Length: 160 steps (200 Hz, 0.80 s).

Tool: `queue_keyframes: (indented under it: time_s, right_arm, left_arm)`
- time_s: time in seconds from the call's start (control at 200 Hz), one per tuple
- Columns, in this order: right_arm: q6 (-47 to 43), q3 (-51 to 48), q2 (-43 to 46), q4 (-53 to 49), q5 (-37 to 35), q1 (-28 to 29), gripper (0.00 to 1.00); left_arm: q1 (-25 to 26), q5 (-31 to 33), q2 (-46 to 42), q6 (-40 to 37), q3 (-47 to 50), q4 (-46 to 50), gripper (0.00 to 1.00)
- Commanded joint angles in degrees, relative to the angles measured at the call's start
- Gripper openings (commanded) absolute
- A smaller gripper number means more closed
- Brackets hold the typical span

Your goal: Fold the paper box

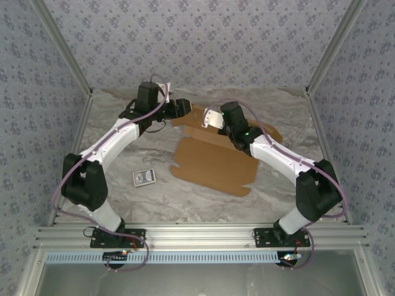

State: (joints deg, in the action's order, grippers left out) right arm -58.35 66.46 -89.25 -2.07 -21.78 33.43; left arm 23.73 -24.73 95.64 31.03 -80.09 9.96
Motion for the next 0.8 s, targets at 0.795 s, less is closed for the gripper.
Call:
queue_keyframes:
  time_s: [0.795]
  right_arm:
    - [0.69,-0.45,-1.32,4.57,-1.2,1.63,0.0]
  left_arm:
    - [2.2,-9.37,11.85,12.84,-7.99,-9.47,0.37]
